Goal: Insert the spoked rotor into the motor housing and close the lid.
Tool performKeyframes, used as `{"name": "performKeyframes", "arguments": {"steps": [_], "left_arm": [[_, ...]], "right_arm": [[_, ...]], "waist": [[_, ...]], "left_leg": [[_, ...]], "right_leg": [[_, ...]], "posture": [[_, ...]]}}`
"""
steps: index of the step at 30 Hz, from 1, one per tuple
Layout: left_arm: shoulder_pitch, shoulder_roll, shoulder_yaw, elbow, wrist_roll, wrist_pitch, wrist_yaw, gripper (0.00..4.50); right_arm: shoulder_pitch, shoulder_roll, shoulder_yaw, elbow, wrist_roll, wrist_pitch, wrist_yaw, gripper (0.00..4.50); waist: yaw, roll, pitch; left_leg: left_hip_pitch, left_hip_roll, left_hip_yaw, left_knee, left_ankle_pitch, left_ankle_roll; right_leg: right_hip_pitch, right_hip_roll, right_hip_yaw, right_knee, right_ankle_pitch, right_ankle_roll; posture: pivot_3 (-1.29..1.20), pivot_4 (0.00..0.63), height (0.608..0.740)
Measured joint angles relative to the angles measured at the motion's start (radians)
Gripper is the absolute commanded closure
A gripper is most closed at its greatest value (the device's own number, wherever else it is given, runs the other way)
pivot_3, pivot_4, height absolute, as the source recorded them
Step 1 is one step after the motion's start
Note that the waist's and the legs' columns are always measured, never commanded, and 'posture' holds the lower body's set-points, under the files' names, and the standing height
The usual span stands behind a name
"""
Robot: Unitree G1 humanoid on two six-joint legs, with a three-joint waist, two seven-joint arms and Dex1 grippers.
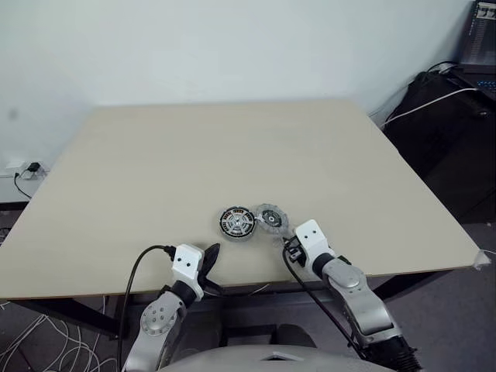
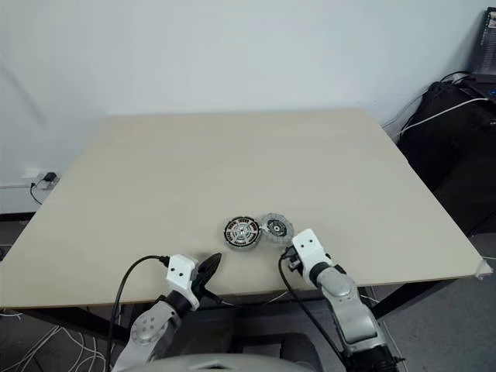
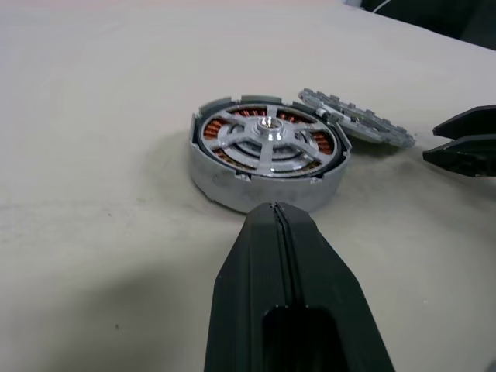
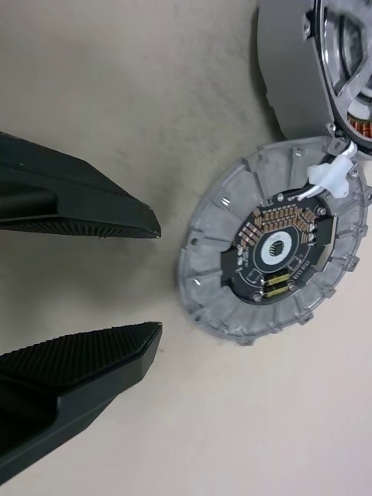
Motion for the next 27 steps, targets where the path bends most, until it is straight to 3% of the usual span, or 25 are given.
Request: {"name": "performKeyframes", "arguments": {"steps": [11, 22, 27], "left_arm": [[-0.004, -0.002, 0.003, 0.032, 0.0, -0.023, -0.001, 4.5], [-0.005, 0.0, 0.003, 0.034, 0.0, -0.025, -0.003, 4.5], [-0.006, 0.002, 0.003, 0.034, 0.0, -0.024, -0.008, 4.5]], "right_arm": [[-0.031, 0.02, 0.009, 0.028, -0.006, -0.019, 0.022, 2.66], [-0.001, 0.109, -0.138, -0.161, 0.293, 0.291, 0.095, 2.66], [-0.018, 0.215, -0.275, -0.201, 0.446, 0.454, 0.031, 2.66]], "waist": [[0.0, 0.0, -0.001], [0.001, 0.0, -0.001], [-0.001, 0.001, -0.002]], "left_leg": [[0.0, 0.0, 0.0, 0.0, 0.0, 0.0], [0.0, 0.0, 0.0, 0.0, 0.0, 0.0], [0.0, 0.0, 0.0, 0.0, 0.0, 0.0]], "right_leg": [[0.0, 0.001, 0.0, 0.0, 0.002, -0.003], [0.0, 0.0, 0.001, 0.0, 0.002, -0.003], [-0.001, 0.0, 0.001, 0.0, 0.0, 0.001]], "posture": [[0.0, 0.0, 0.74], [0.0, 0.0, 0.74], [0.0, 0.0, 0.74]]}}
